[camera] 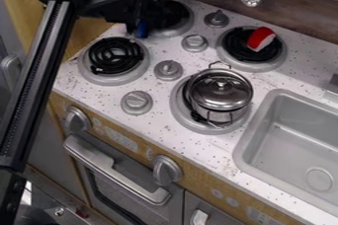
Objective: Move the blue spoon to the lower left burner
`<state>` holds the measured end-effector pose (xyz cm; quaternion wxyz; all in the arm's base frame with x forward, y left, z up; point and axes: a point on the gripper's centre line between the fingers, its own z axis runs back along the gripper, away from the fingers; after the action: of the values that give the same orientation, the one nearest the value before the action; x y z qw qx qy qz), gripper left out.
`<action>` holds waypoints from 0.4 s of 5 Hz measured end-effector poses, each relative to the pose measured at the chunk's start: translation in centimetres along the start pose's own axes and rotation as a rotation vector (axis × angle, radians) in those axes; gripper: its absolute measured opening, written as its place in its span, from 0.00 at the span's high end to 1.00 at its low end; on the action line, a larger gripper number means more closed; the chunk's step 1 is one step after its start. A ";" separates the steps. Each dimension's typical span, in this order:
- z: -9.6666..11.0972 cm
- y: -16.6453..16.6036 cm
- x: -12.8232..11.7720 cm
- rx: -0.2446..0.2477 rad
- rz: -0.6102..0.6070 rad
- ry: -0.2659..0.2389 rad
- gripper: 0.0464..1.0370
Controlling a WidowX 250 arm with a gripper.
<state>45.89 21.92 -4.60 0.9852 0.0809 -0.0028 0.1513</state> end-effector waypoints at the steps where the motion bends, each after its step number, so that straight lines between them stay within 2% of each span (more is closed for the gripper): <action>1: -0.1 -0.5 -0.8 -0.018 -0.002 -0.006 0.68; 2: 1.5 -1.2 -2.1 -0.022 -0.017 -0.015 0.68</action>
<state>44.24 19.96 -3.41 0.9872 0.0711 -0.0112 0.1424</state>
